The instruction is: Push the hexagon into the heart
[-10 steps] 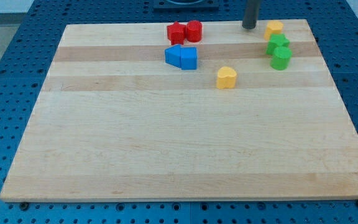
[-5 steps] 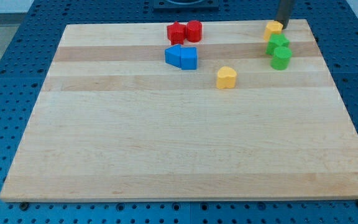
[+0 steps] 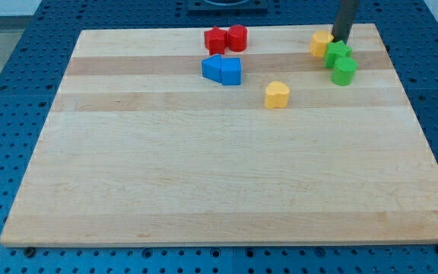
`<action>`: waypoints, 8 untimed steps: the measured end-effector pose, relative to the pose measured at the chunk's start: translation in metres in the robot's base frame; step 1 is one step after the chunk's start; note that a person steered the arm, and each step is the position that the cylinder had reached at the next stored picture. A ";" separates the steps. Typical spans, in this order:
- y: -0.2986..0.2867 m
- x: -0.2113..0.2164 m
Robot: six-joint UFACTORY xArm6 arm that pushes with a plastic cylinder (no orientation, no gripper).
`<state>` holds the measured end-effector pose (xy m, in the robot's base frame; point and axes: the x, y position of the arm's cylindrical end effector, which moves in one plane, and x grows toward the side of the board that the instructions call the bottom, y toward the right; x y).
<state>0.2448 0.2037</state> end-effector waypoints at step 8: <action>-0.064 0.002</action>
<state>0.2463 0.1402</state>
